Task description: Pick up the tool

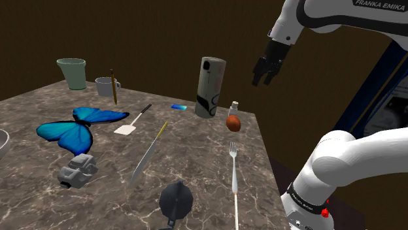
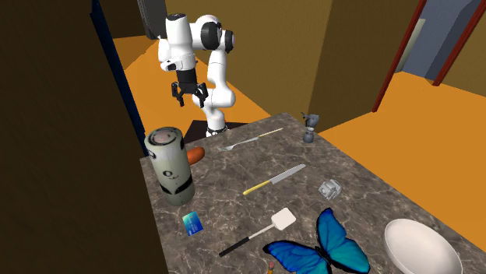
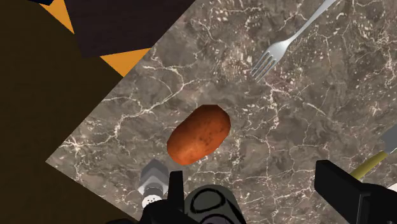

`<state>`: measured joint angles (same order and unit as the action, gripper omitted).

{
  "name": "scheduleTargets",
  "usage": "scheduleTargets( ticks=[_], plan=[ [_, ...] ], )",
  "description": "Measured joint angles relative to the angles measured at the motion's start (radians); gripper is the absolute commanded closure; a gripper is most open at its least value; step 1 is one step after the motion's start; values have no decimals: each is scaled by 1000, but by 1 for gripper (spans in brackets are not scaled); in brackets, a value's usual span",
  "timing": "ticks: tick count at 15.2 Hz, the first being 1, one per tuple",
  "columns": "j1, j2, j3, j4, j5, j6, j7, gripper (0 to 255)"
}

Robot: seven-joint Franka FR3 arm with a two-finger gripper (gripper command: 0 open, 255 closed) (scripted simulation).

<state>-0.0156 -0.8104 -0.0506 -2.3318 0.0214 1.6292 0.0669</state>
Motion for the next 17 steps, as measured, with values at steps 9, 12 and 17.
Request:
scheduleTargets(
  ticks=[9, 12, 17],
  plan=[
    [0, 27, 187, -73, 105, 87, 285, 0],
    [-1, 68, 270, -75, 148, 128, 410, 0],
    [-11, 179, 412, -55, 203, 217, 619, 0]
  ],
)
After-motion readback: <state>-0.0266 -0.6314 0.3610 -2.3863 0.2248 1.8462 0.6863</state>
